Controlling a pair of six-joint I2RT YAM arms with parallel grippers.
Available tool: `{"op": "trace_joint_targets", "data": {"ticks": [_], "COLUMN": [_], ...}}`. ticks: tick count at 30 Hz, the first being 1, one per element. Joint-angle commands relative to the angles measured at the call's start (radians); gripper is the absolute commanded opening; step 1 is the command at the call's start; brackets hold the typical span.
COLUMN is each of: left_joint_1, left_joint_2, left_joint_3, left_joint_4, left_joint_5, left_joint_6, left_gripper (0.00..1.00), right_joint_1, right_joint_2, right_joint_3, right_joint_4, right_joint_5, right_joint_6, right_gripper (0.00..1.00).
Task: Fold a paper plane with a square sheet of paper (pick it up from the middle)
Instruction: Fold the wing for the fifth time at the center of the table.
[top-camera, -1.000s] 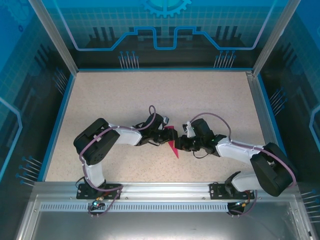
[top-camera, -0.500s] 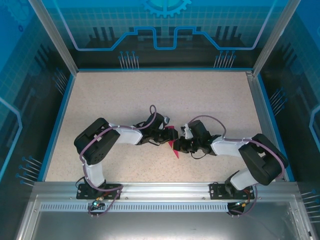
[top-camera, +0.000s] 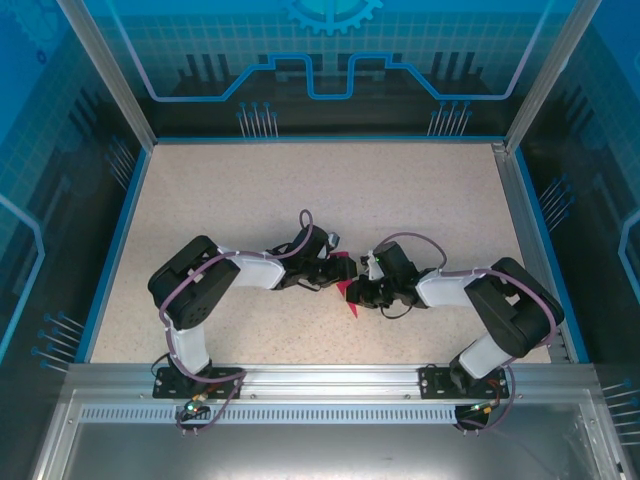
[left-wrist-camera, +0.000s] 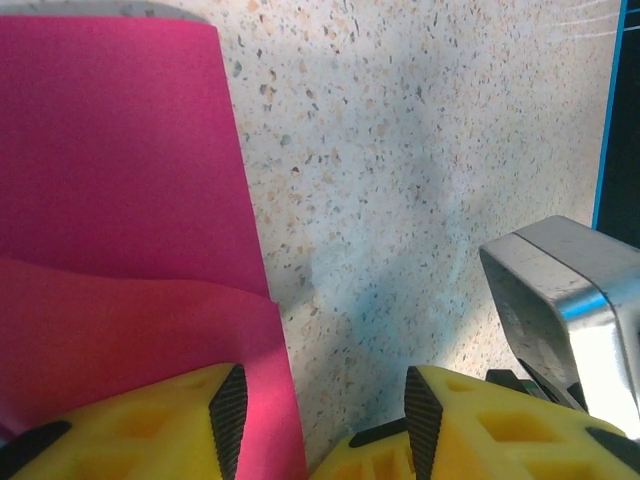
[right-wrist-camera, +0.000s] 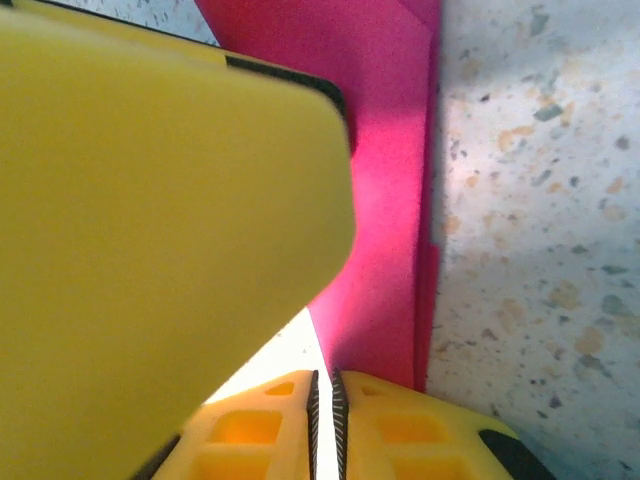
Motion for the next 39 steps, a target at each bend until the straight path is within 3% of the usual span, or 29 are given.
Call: {"op": "trace_joint_targets", "data": {"ticks": [1, 13, 21, 25, 30, 39], "left_joint_1": [-0.007, -0.005, -0.006, 0.000, 0.015, 0.066], "left_joint_2": [0.019, -0.095, -0.073, -0.027, 0.028, 0.031], "left_joint_3": [-0.005, -0.024, -0.036, -0.020, -0.010, -0.019], "left_joint_4": [-0.045, -0.048, -0.022, -0.042, -0.033, -0.049], "left_joint_5": [-0.006, 0.024, 0.006, -0.053, -0.081, -0.084], "left_joint_6": [0.021, 0.081, 0.069, 0.066, 0.059, 0.070], "left_gripper": [0.51, 0.62, 0.52, 0.46, 0.44, 0.43], "right_joint_1": [-0.018, -0.042, -0.045, -0.044, -0.044, -0.044], "right_joint_2": [0.025, 0.076, 0.075, 0.079, 0.076, 0.080], "right_joint_3": [-0.034, -0.078, -0.068, -0.067, -0.066, -0.086], "right_joint_4": [-0.050, -0.015, -0.036, -0.040, -0.093, -0.137], "right_joint_5": [0.014, -0.004, -0.002, -0.003, 0.017, 0.020], "right_joint_6": [-0.036, -0.057, -0.074, -0.078, -0.108, -0.161], "right_gripper": [0.15, 0.08, 0.06, 0.06, 0.00, 0.00]}}
